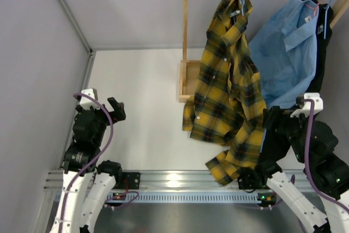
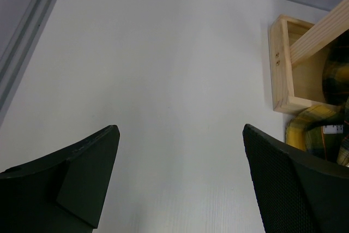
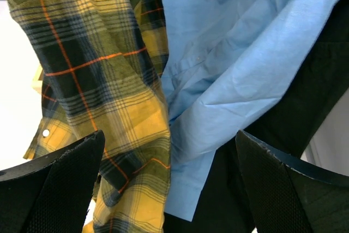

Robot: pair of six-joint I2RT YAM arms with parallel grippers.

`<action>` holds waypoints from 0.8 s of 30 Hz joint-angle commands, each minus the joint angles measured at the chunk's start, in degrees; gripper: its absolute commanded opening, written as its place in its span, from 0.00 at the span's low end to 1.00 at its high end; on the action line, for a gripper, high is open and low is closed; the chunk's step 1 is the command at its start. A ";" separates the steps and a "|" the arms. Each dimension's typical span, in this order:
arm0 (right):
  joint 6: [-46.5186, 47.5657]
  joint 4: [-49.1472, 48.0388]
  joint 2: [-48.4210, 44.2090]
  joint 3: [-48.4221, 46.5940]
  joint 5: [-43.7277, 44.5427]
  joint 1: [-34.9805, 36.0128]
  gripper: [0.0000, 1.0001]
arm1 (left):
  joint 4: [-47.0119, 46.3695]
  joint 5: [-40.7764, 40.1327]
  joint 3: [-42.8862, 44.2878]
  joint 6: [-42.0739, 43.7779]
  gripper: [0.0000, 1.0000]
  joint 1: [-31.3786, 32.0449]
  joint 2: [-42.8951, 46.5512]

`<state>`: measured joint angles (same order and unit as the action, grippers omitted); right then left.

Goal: Place the shirt on the hanger

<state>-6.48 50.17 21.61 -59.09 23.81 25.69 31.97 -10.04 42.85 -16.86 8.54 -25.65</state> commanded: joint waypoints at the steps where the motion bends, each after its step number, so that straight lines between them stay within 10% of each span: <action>1: 0.50 0.89 -1.83 0.47 3.61 -0.47 1.00 | 0.29 1.34 -0.49 -0.80 0.98 0.52 0.69; 24: 0.50 0.28 -3.15 1.52 2.03 -0.47 0.99 | 0.20 3.01 -0.93 -0.80 0.98 0.61 2.01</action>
<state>-6.13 50.39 19.44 -58.35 25.85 25.69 33.12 -8.10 42.22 -17.39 8.95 -24.47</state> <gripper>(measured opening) 0.993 0.983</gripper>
